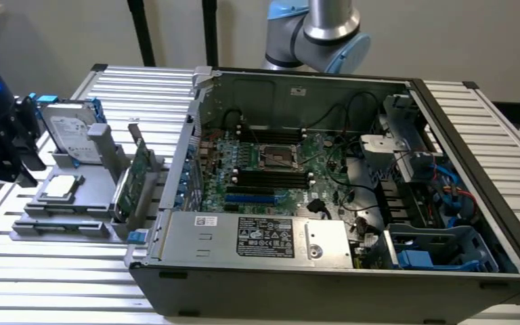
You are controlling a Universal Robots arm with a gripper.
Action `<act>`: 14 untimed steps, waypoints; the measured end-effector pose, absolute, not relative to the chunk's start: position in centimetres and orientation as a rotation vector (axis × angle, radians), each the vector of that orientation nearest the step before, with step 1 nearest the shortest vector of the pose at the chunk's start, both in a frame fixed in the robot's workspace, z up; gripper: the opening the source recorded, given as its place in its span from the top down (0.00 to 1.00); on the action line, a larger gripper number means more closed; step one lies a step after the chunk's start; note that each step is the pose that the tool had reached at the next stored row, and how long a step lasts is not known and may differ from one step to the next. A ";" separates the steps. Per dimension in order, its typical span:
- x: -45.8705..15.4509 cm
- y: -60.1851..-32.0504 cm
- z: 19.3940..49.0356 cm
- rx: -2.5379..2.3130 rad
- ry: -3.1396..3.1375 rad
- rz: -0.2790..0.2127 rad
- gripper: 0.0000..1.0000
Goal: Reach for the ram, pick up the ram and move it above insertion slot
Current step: 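Pick up the ram and move it above insertion slot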
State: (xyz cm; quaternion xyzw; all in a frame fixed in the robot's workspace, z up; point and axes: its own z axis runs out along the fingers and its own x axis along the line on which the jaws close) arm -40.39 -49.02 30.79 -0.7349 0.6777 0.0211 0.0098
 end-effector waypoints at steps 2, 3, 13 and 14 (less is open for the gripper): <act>-40.4 -49.0 30.4 -2.290 2.121 0.066 0.63; -40.4 -49.0 30.2 -2.288 2.123 0.066 0.63; -40.4 -49.0 28.4 -2.275 2.137 0.066 0.63; -40.4 -49.0 28.2 -2.273 2.138 0.066 0.63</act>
